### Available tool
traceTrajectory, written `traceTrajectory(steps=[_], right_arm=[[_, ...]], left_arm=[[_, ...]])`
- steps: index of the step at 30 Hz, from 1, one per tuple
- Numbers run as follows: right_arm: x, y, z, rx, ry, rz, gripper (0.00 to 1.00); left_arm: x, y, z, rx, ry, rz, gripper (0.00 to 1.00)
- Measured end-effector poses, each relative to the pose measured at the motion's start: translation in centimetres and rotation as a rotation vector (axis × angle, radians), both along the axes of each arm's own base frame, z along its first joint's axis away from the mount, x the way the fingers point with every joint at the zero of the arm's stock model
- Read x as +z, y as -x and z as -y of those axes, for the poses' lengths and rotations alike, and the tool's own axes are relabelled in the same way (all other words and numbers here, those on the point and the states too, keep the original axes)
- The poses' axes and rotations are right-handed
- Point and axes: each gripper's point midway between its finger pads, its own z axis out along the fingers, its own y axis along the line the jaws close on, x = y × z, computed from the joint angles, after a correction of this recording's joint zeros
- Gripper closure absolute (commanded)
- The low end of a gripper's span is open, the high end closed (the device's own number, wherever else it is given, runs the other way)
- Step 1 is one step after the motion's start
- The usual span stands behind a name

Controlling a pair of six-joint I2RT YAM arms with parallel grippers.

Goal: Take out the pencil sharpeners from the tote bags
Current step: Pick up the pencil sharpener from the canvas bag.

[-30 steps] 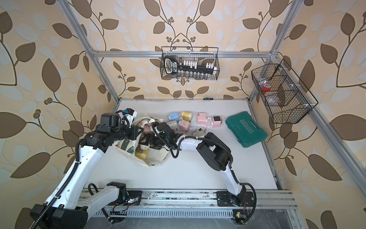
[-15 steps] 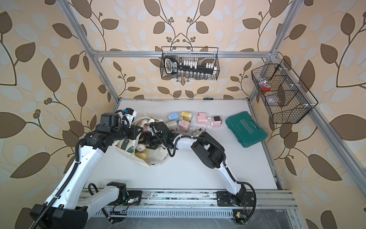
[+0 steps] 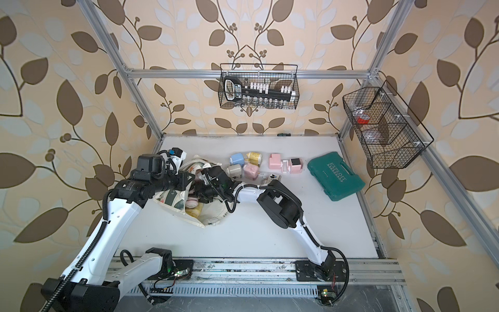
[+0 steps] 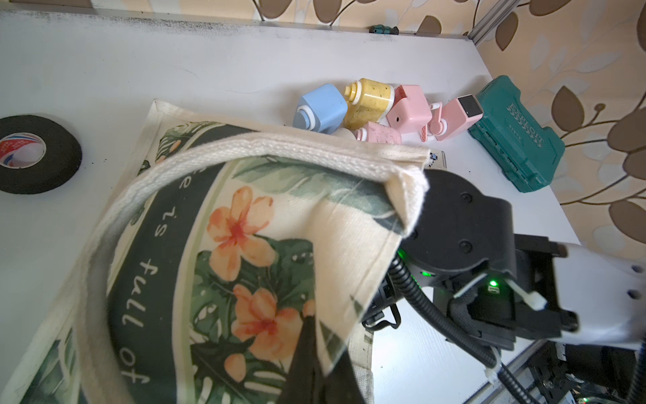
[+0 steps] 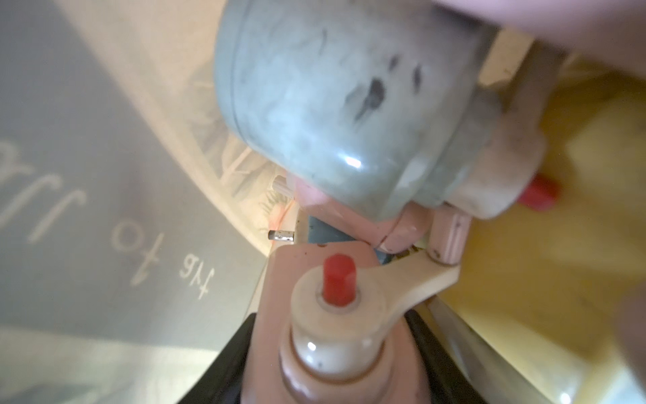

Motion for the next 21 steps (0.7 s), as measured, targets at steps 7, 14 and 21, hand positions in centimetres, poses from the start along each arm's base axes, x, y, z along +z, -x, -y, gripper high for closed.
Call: traceTrajectory(steps=[7, 14, 21], right_arm=[[0.9, 1.1, 3.0, -0.039, 0.063, 0.030, 0.59], [2.8, 3.4, 7.4, -0.062, 0.140, 0.132, 0.60], [7.3, 3.7, 12.6, -0.100, 0.211, 0.306, 0.60]], left_arm=[[0.0, 0.0, 0.0, 0.005, 0.004, -0.003, 1.00], [0.0, 0.0, 0.0, 0.012, 0.009, -0.007, 1.00], [0.0, 0.0, -0.1, 0.014, 0.008, -0.006, 1.00]])
